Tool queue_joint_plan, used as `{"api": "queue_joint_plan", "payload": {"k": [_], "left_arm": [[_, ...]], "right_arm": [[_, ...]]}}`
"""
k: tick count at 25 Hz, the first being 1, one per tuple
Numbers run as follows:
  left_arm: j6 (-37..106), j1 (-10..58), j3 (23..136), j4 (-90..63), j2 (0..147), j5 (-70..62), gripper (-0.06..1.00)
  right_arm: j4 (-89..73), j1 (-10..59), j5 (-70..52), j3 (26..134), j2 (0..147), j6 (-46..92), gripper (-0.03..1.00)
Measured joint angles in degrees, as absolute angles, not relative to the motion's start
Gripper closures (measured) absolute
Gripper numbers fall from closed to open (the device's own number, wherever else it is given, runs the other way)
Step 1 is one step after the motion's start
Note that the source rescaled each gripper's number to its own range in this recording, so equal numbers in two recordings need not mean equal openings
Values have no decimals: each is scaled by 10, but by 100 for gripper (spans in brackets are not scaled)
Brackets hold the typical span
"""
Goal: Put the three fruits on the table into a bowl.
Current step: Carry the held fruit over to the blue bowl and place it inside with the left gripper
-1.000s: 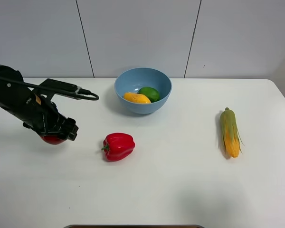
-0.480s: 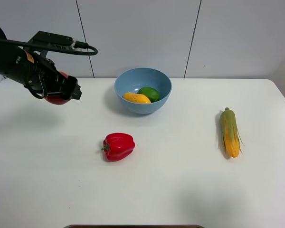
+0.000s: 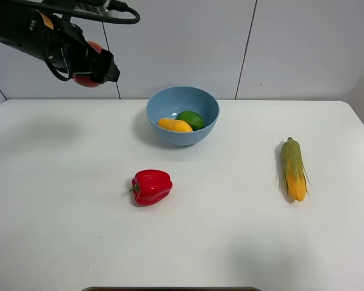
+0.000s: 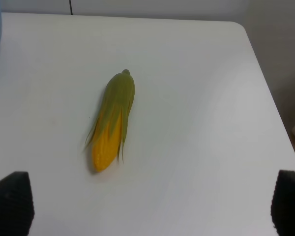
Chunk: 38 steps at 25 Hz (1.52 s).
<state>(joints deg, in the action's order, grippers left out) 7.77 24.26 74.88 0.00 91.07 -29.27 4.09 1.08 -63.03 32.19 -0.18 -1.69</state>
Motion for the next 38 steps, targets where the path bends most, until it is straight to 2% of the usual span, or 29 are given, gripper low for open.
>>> {"api": "queue_joint_plan", "payload": {"k": [11, 22, 38], "left_arm": [[120, 299, 903, 0, 1043, -304, 91], [140, 307, 1023, 0, 1170, -314, 91], [142, 321, 1046, -14, 1288, -209, 91]], "right_arm": [[41, 11, -630, 322, -2, -17, 4], [41, 11, -630, 322, -2, -17, 4], [41, 11, -630, 322, -2, -17, 4]]}}
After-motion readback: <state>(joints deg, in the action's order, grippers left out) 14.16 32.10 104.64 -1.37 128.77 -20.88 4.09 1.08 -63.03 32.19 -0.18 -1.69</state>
